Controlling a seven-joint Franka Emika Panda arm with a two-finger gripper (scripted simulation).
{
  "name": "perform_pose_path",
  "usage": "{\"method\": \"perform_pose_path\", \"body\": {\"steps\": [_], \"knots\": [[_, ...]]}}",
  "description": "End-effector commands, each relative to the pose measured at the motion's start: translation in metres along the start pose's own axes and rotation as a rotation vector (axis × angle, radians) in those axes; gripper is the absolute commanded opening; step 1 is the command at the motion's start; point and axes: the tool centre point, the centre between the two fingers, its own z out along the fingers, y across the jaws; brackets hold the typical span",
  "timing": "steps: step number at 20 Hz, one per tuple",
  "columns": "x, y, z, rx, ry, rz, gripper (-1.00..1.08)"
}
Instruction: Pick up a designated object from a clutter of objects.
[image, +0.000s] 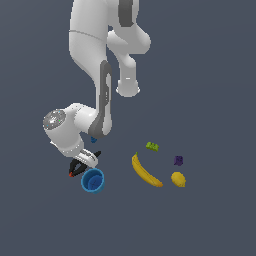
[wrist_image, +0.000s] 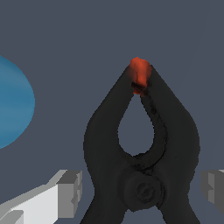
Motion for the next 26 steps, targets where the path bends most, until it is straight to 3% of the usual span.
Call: {"method": "perform_pose_path", "body": {"steps": [1,3,4,17,26], "knots": [[-0.001,0.0,0.012,-0.001,-0.006,0.003,1.0],[-0.001,0.0,0.012,-0.001,-0.006,0.003,1.0],[-0.001,0.0,0.012,-0.001,-0.006,0.003,-1.0],[0.003,-0.003,-0.003,0.003,0.011,-0.001,-1.0],[-0.017,-0.021,-0.023,0.003,0.01,0.0,-1.0]]}}
